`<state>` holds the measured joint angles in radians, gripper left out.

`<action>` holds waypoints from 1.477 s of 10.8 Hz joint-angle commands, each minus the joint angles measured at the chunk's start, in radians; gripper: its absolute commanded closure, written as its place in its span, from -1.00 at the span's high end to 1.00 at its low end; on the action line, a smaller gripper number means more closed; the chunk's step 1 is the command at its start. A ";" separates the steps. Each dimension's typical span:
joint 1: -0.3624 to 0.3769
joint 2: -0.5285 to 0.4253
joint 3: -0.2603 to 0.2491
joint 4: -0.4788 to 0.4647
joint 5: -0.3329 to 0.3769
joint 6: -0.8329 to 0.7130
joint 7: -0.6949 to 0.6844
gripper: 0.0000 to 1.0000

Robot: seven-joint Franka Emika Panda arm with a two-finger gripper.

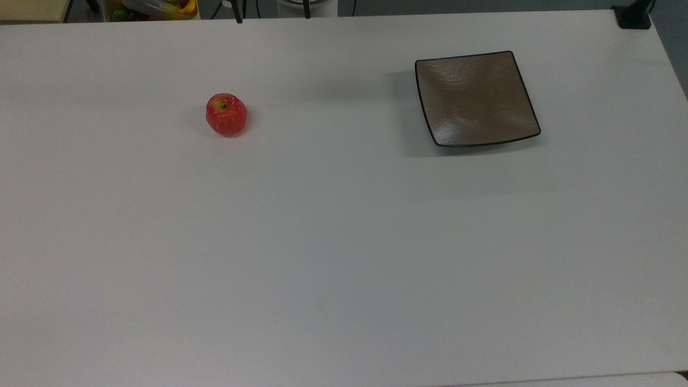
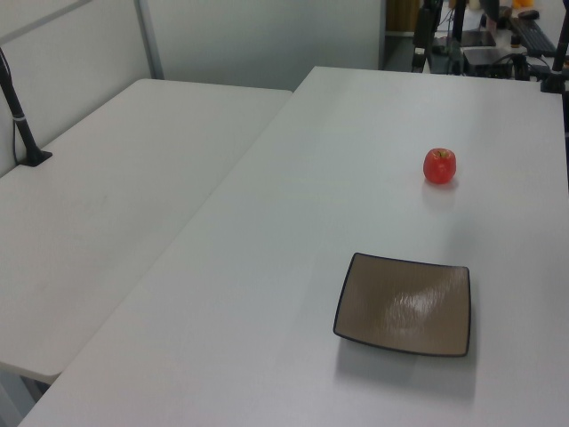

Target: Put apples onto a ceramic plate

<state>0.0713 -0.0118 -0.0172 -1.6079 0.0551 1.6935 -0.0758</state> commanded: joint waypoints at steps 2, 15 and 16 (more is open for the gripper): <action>0.012 -0.016 -0.006 -0.026 -0.005 0.015 -0.015 1.00; -0.021 -0.014 -0.001 -0.049 -0.028 0.018 -0.304 1.00; -0.025 -0.014 -0.001 -0.053 -0.028 0.014 -0.350 1.00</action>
<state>0.0619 -0.0107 -0.0153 -1.6309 0.0370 1.6935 -0.2922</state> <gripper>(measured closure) 0.000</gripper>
